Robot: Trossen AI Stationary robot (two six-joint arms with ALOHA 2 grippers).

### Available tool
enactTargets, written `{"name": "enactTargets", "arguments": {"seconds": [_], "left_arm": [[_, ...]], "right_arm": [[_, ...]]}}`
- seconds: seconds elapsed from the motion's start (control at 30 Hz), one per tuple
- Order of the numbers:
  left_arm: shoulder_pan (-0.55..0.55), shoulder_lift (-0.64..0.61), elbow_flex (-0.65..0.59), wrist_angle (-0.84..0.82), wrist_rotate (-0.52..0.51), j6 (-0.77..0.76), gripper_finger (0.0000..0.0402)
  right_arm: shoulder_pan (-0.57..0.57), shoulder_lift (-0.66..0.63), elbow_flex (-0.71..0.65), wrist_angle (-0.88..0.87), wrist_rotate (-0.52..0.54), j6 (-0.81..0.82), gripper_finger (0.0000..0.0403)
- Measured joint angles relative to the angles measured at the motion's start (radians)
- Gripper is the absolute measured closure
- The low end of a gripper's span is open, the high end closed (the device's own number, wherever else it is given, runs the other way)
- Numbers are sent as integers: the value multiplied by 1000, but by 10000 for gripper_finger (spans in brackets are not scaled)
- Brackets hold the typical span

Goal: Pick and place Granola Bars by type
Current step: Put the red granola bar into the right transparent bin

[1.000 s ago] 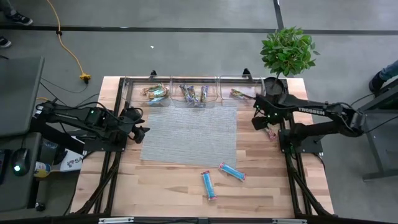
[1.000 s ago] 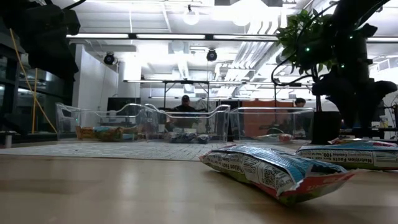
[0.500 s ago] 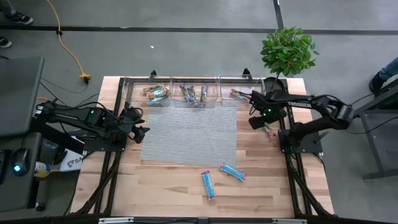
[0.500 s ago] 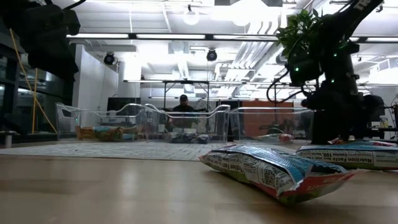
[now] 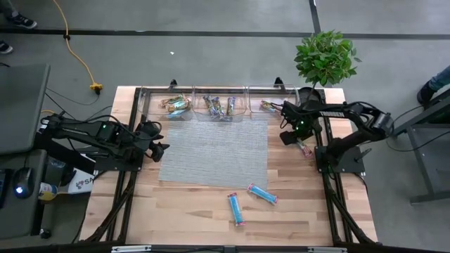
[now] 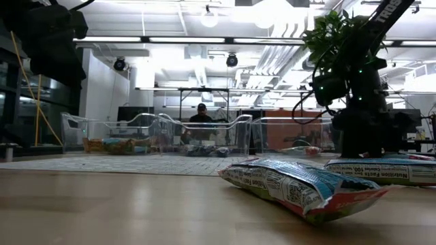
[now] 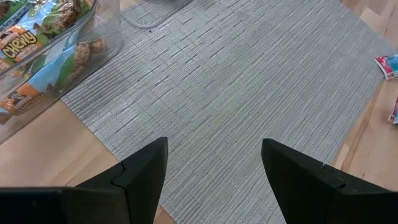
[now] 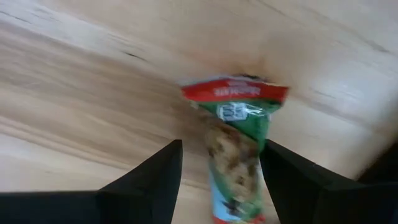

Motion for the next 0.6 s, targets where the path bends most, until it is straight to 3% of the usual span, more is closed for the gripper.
{"name": "enactTargets", "arguments": {"seconds": [0.23, 0.6], "left_arm": [[0, 0, 0, 0, 0, 0, 145], [0, 0, 0, 0, 0, -7, 145]], "right_arm": [[0, 24, 3, 32, -27, 1, 214], [38, 3, -1, 46, -105, 0, 309]]}}
